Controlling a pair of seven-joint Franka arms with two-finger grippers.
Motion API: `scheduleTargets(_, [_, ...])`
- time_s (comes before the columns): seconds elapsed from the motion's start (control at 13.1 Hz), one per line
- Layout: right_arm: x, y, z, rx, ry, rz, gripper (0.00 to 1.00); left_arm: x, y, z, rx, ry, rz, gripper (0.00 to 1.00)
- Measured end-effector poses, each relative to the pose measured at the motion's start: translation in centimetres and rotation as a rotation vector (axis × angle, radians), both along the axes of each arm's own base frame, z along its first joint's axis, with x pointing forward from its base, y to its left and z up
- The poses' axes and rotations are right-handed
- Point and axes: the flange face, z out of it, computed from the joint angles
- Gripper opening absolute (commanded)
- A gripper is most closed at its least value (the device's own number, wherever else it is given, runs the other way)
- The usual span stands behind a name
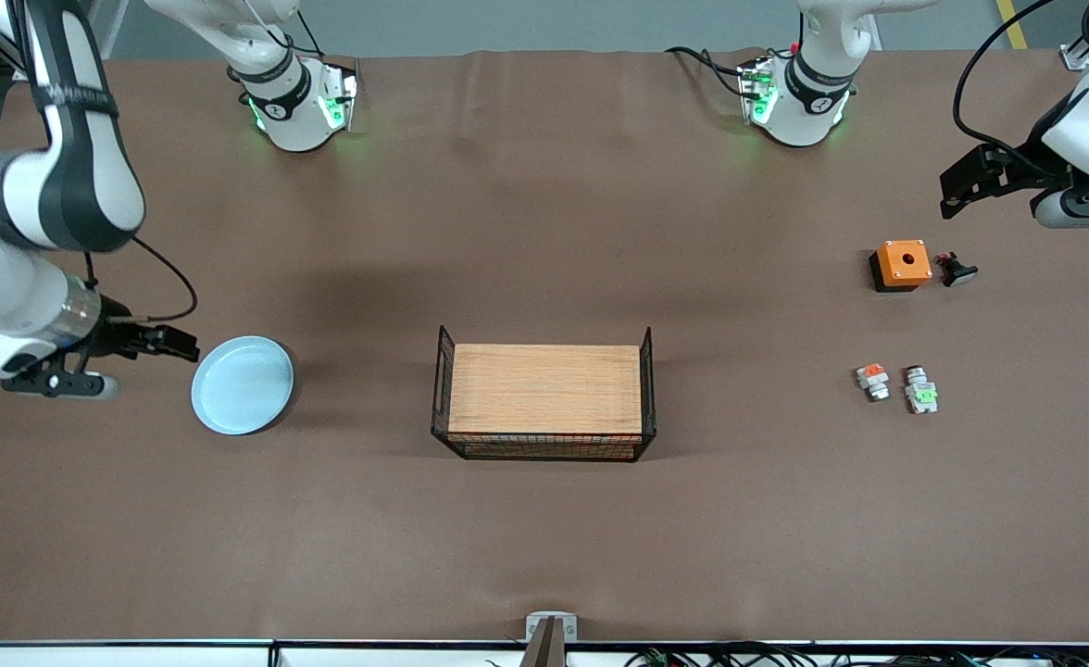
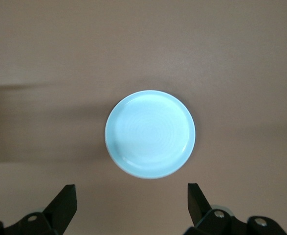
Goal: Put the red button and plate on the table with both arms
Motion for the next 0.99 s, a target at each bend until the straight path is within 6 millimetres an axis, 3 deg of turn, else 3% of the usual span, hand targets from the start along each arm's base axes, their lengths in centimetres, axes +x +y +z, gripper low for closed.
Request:
scheduleTargets(0.23, [-2.0,1.0,6.8,-0.005,0.018,0.0,1.0,0.0,0.0,0.0,0.0,0.0,0.0,1.0])
scheduleTargets(0.53, [-3.3,1.4,15.2,-0.007,0.03,-0.003,1.0,0.0,0.0,0.0,0.0,0.0,0.0,1.0])
scheduleTargets(0.76, [-4.0,1.4,18.5,-0.007,0.03,-0.003,1.0,0.0,0.0,0.0,0.0,-0.001,0.0,1.0])
scheduleTargets(0.99, [-4.1,1.3,19.5,-0.007,0.026,-0.004,1.0,0.0,0.0,0.0,0.0,-0.001,-0.001,1.0])
